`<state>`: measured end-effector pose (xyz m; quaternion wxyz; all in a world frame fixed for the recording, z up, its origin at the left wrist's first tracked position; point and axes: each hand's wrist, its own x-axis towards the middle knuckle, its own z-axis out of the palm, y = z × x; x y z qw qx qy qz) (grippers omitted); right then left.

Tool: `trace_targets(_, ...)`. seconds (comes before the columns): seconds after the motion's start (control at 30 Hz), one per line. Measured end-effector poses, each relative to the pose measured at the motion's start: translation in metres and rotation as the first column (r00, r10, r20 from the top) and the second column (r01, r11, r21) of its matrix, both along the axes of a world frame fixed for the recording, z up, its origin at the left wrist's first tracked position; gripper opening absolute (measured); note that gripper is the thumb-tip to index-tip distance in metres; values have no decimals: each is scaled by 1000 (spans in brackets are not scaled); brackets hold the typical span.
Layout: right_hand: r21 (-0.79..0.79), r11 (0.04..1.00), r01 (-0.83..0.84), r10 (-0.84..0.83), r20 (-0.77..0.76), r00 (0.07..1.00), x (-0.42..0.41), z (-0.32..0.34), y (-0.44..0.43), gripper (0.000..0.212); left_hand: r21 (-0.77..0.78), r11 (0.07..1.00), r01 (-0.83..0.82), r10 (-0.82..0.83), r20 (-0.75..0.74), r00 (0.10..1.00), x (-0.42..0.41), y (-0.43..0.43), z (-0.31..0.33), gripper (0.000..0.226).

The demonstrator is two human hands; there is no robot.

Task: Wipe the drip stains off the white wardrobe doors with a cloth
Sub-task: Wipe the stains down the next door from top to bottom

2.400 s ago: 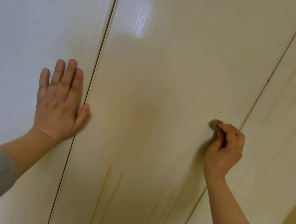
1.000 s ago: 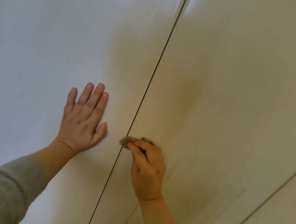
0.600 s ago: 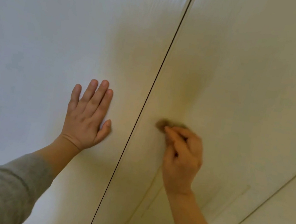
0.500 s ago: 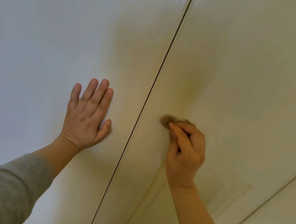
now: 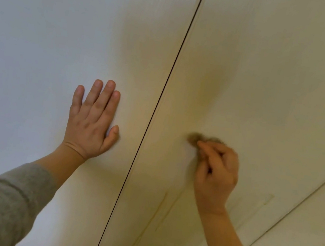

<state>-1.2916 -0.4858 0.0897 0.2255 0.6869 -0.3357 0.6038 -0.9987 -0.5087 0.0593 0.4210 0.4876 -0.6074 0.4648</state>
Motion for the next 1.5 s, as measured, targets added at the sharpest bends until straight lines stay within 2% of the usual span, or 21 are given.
trace_targets(0.07,-18,1000,24,-23,50,998,-6,3,-12,17,1,1000,0,0,0,1000,-1,0,-1,69)
trace_targets(0.17,-8,1000,-4,4,-17,1000,-3,-41,-11,21,6,1000,-2,2,3,1000,-1,-1,-3,69)
trace_targets(0.3,172,984,-40,71,-182,981,-9,-104,6,26,4,1000,-12,12,2,1000,-1,0,-2,69)
trace_targets(0.4,253,966,-47,107,-229,967,-19,-96,13,19,-4,1000,5,-5,0,1000,-1,1,-2,68)
trace_targets(0.6,10,997,78,-78,48,996,-40,19,-2,16,5,1000,0,0,1,1000,-1,1,-1,69)
trace_targets(0.67,-8,997,79,-79,70,994,-39,23,-14,16,6,1000,1,-1,-4,1000,-1,2,-1,70)
trace_targets(0.73,-7,997,75,-75,43,996,-38,-3,-16,20,12,1000,5,-5,-12,1000,-2,2,-1,71)
trace_targets(0.87,172,984,55,-31,-144,989,-45,-82,2,25,53,999,-2,4,-27,1000,-3,4,1,73)
trace_targets(0.97,321,947,19,51,-209,977,-63,-95,18,20,119,993,16,1,-135,991,-19,19,3,74)
trace_targets(1.07,256,966,23,0,-91,996,-71,-53,26,24,152,986,68,-27,-256,966,-49,37,15,69)
trace_targets(1.17,111,992,51,-56,41,998,-72,2,21,23,130,984,119,-95,-178,979,-75,37,31,68)
trace_targets(1.27,30,997,75,-78,102,992,-71,32,4,19,146,985,94,-69,-170,983,-92,26,37,74)
trace_targets(1.37,1,996,84,-84,91,992,-67,16,-11,18,150,988,39,-16,-147,989,-92,17,30,78)
trace_targets(1.5,76,995,60,-55,-65,996,-73,-70,-4,27,108,994,18,-9,-86,996,-85,8,25,78)
